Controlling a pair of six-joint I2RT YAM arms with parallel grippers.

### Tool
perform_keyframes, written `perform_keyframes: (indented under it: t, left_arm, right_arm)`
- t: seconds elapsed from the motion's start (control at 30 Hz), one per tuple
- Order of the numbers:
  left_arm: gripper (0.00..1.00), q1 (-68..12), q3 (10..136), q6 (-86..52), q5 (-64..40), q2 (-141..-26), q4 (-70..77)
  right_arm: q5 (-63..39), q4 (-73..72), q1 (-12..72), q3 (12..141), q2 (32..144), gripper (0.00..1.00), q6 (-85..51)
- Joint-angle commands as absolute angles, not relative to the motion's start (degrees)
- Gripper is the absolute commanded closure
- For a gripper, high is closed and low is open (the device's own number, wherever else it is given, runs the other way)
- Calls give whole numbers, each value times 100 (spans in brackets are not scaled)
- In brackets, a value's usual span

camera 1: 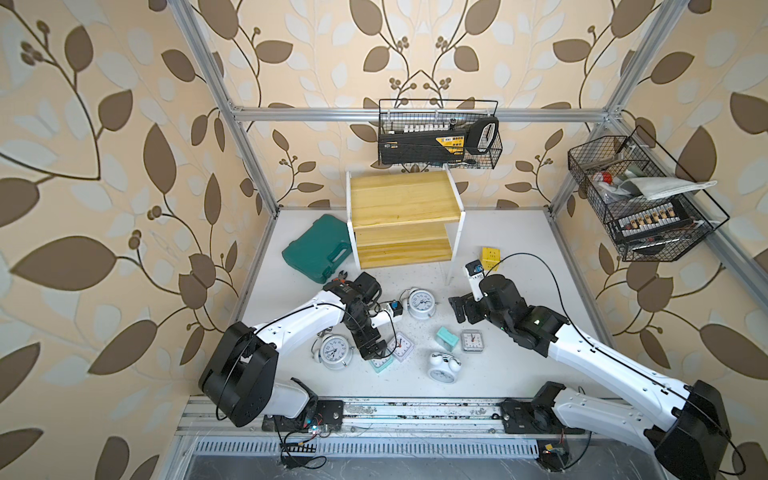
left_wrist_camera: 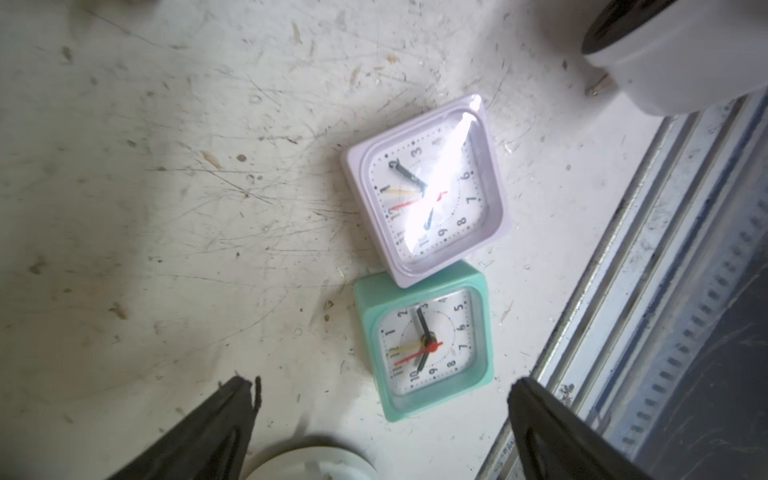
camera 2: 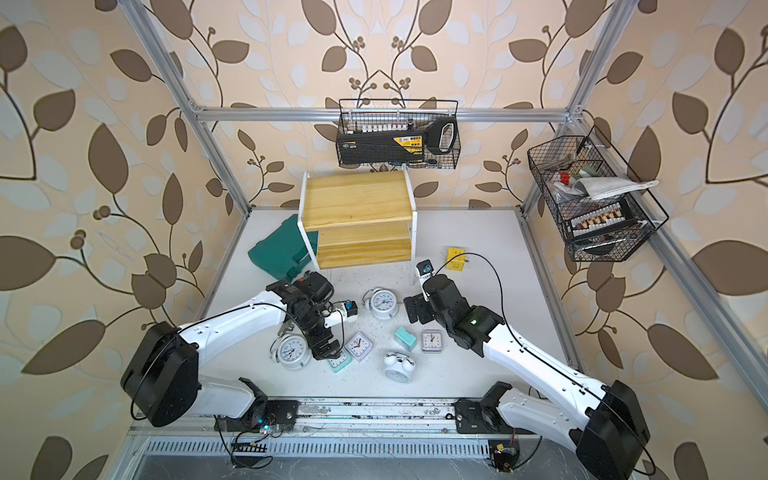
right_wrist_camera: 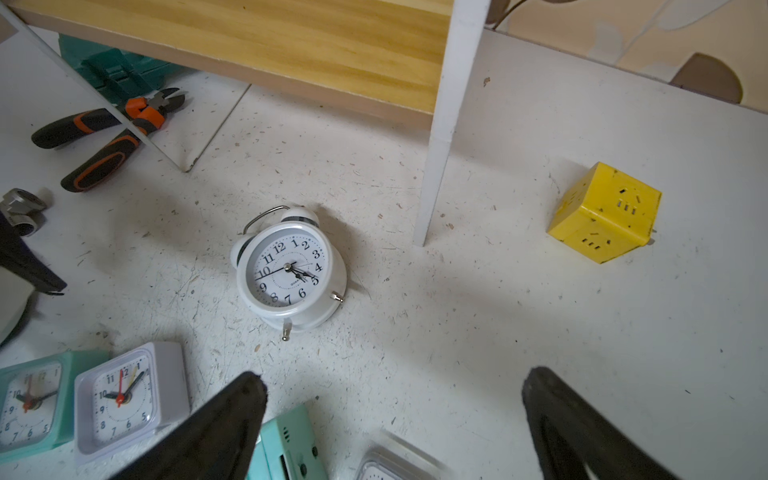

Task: Place the alarm clocks on the shelf by style
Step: Pick up the alarm from the center of the board.

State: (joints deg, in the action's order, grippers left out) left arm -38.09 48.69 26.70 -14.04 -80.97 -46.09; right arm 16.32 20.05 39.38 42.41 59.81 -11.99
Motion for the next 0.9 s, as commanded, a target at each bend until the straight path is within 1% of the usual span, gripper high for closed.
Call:
perform_keyframes:
  t: [0.0, 0.13, 0.3, 0.47, 0.57, 0.73, 0.87]
  left_arm:
    - [1, -4157, 4751, 2387, -840, -8217, -4459]
    - [1, -4441, 4696, 2281, -719, -8448, -4364]
    - [1, -4624, 4606, 2232, -767, -8537, -4254]
    - [2, -4796, 4566, 2241, -565, -8644, -4220]
    - [9, -4825, 4577, 2280, -451, -8632, -4201]
    - [26, -4834, 4623, 2392, -323, -8527, -4246]
    - [31, -4834, 4568, 2522, -310, -8122, -4132]
  right_arm:
    - [1764, 2054, 3981, 4114, 5873, 1, -1308]
    - [1740, 2037, 4008, 4078, 5839, 1, -1360]
    - [1723, 1984, 4032, 4004, 5842, 1, -1405]
    - [1691, 1927, 4034, 3942, 5836, 1, -1459]
    - [1662, 1896, 4034, 3929, 5845, 1, -1510]
    - [1542, 1898, 4034, 3972, 5827, 1, -1751]
    - [1308, 1876, 4154, 4041, 5829, 1, -1913]
